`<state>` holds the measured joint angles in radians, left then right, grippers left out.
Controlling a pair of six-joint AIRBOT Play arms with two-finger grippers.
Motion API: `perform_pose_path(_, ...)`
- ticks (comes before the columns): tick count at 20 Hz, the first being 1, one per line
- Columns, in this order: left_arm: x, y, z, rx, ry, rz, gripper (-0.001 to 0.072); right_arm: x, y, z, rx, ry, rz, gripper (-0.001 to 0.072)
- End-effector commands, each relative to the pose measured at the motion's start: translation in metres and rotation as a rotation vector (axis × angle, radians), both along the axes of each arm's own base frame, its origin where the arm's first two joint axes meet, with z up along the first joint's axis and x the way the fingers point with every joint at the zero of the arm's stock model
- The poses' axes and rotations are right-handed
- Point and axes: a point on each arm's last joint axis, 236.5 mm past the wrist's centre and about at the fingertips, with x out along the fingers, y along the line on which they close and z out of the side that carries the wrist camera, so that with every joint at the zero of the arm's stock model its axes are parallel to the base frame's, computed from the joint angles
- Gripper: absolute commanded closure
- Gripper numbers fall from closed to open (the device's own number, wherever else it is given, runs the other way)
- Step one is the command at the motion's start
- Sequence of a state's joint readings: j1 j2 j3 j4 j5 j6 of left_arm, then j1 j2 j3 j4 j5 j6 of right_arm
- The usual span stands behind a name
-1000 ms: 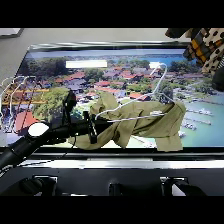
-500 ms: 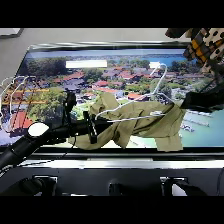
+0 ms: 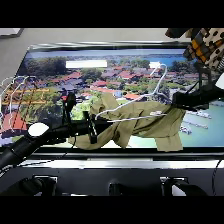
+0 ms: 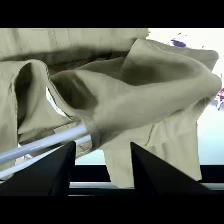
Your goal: Fold the clothes and pants, and hang the long-sleeved shirts on hangers.
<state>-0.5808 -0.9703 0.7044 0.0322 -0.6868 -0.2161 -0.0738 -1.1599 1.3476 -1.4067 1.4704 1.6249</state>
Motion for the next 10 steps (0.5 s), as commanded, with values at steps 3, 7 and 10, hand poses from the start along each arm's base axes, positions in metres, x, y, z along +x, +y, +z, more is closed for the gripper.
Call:
perform_pose_path(3,-0.0001,-0.0002,0.0000,0.000,0.000,-0.001,0.0677,0.0032,-0.0030,-0.0036,-0.010,-0.003,-0.026,0.0431)
perform_pose_path(7,-0.0001,-0.0001,0.0000,0.000,0.000,0.000,0.0677,0.0043,0.0043,-0.0089,0.025,-0.001,-0.035,0.0580)
perform_pose_path(10,-0.0001,-0.0001,0.0000,0.000,0.000,0.000,0.0677,0.0086,0.0041,-0.0046,0.027,-0.030,-0.041,0.0675)
